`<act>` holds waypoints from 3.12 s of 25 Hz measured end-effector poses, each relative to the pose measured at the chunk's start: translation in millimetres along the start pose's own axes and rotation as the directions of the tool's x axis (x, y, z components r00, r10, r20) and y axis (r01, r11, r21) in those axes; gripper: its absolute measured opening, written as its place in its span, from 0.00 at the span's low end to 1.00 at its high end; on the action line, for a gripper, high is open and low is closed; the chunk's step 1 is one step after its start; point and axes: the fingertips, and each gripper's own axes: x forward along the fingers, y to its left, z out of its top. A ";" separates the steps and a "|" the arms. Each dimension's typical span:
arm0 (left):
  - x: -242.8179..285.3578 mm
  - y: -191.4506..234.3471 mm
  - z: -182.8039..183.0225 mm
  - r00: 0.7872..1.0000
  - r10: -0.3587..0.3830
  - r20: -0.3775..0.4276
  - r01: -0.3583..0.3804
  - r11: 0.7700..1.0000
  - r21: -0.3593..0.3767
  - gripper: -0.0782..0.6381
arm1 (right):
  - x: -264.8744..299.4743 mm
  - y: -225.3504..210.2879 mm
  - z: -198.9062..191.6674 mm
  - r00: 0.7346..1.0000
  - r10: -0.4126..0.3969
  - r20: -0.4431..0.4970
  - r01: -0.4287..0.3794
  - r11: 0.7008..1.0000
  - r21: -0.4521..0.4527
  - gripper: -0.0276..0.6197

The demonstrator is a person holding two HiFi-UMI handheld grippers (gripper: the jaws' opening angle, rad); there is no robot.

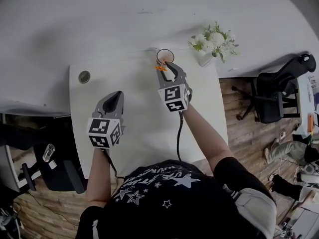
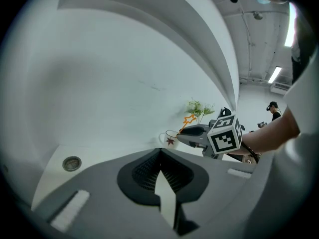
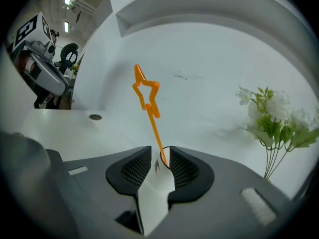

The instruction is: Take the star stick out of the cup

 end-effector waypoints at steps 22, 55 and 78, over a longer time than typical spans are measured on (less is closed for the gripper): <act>-12.4 -13.4 7.9 1.000 -0.011 0.019 0.011 1.000 0.017 0.11 | -26.1 -17.8 34.1 0.993 -0.071 0.095 0.073 0.997 -0.017 0.09; -96.0 -147.0 -9.1 0.998 -0.014 0.062 0.005 0.991 0.136 0.11 | -204.3 -24.1 32.2 0.988 -0.031 0.150 0.008 0.988 0.152 0.09; -175.6 -241.0 -67.2 0.999 0.001 0.050 -0.008 0.991 0.135 0.11 | -344.4 15.1 -38.7 0.995 0.030 0.095 -0.050 0.976 0.214 0.09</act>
